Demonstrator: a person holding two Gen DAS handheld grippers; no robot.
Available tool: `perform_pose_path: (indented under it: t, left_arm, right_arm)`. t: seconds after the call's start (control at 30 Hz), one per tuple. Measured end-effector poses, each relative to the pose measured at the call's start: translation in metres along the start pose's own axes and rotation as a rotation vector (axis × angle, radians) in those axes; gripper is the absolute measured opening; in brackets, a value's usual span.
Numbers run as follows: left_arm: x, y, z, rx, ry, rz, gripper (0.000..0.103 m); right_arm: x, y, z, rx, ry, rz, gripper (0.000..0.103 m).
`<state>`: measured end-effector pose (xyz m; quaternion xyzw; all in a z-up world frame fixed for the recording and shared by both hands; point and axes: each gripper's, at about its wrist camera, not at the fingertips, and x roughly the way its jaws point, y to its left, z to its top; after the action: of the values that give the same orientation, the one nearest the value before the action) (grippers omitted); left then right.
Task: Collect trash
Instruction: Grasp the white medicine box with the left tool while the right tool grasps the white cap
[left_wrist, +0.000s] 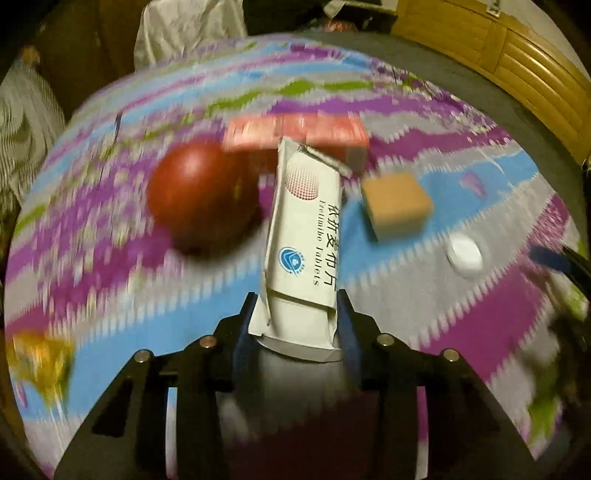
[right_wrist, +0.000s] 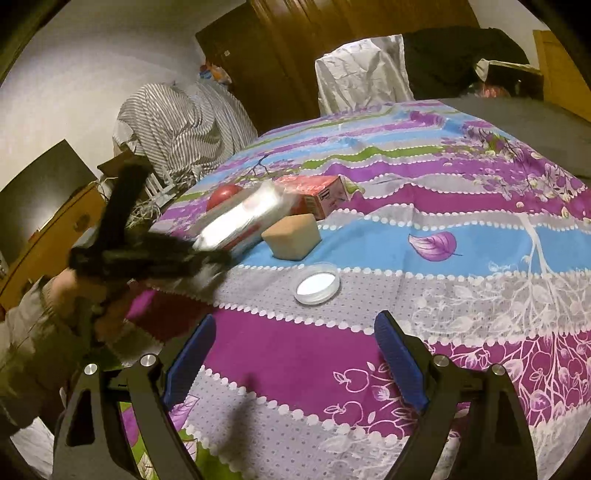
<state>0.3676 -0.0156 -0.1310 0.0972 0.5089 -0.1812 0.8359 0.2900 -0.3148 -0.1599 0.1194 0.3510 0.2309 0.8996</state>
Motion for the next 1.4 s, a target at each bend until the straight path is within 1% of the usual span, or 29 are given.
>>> perform_pose_path:
  t: [0.03,0.07,0.1,0.13,0.2,0.23,0.27,0.33,0.43,0.5,0.6,0.7,0.73,0.77,0.8,0.83,0.9,0.93,0.97,1.0,1.07,1.23,1.4]
  left_arm:
    - [-0.003,0.001,-0.009,-0.008,0.012,-0.032,0.041]
    - [-0.008,0.005,-0.021,-0.016,0.027,-0.062,0.044]
    - [-0.015,0.011,-0.033,-0.025,0.026,-0.069,0.047]
    - [-0.019,0.015,-0.038,-0.034,0.025,-0.07,0.05]
    - [-0.026,0.021,-0.048,-0.044,0.018,-0.035,0.058]
    - [-0.03,0.023,-0.05,-0.039,0.007,0.005,0.067]
    - [-0.035,0.023,-0.052,-0.039,-0.013,0.022,0.074]
    - [-0.046,0.021,-0.051,-0.037,-0.06,0.026,0.075]
    - [-0.053,0.013,-0.039,-0.004,-0.112,0.03,0.082]
    - [-0.048,0.005,-0.031,0.014,-0.114,0.025,0.082]
    - [-0.027,-0.004,-0.018,0.034,-0.086,0.031,0.082]
    - [-0.007,-0.005,-0.009,0.035,-0.058,0.059,0.082]
    - [-0.001,-0.004,-0.006,0.029,-0.05,0.068,0.08]
    - [0.003,-0.002,-0.005,0.021,-0.044,0.068,0.074]
    - [0.006,0.0,-0.004,0.015,-0.036,0.063,0.07]
    - [0.01,0.001,-0.004,0.007,-0.026,0.056,0.068]
    - [0.011,0.0,-0.004,0.007,-0.033,0.058,0.066]
    - [0.011,-0.002,-0.004,0.011,-0.037,0.061,0.064]
    - [0.011,-0.003,-0.005,0.014,-0.04,0.061,0.061]
    - [0.012,-0.004,-0.005,0.014,-0.043,0.063,0.06]
    - [0.011,-0.006,-0.006,0.015,-0.053,0.075,0.056]
    - [0.004,-0.012,-0.014,0.002,-0.089,0.124,0.05]
    - [-0.021,-0.01,-0.031,-0.056,-0.153,0.132,0.048]
  right_arm:
    - [0.001,0.001,0.0,-0.004,0.002,0.0,0.088]
    - [0.001,0.001,0.0,-0.007,0.003,0.0,0.088]
    - [0.002,0.003,0.0,-0.013,0.008,-0.002,0.088]
    - [0.003,0.004,0.0,-0.019,0.014,-0.002,0.088]
    - [0.005,0.006,-0.001,-0.028,0.024,-0.004,0.088]
    - [0.005,0.007,0.0,-0.031,0.026,-0.005,0.088]
    - [0.005,0.007,-0.001,-0.034,0.029,-0.006,0.088]
    - [0.006,0.009,0.0,-0.04,0.04,-0.011,0.088]
    - [0.019,0.012,0.007,-0.052,0.097,-0.044,0.088]
    - [0.033,0.015,0.015,-0.075,0.129,-0.07,0.088]
    - [0.048,0.017,0.026,-0.1,0.144,-0.096,0.087]
    - [0.061,0.018,0.035,-0.125,0.155,-0.121,0.084]
    - [0.067,0.018,0.037,-0.128,0.167,-0.13,0.079]
    - [0.074,0.017,0.038,-0.13,0.181,-0.138,0.072]
    - [0.08,0.017,0.038,-0.134,0.199,-0.145,0.067]
    - [0.085,0.017,0.037,-0.141,0.208,-0.15,0.063]
    - [0.088,0.021,0.037,-0.155,0.214,-0.161,0.061]
    - [0.089,0.021,0.037,-0.158,0.216,-0.165,0.058]
    - [0.091,0.02,0.037,-0.159,0.221,-0.175,0.054]
    - [0.093,0.019,0.036,-0.16,0.225,-0.183,0.052]
    - [0.093,0.019,0.035,-0.163,0.225,-0.196,0.042]
    - [0.085,0.021,0.033,-0.176,0.189,-0.21,0.041]
    - [0.064,0.026,0.033,-0.178,0.116,-0.225,0.041]
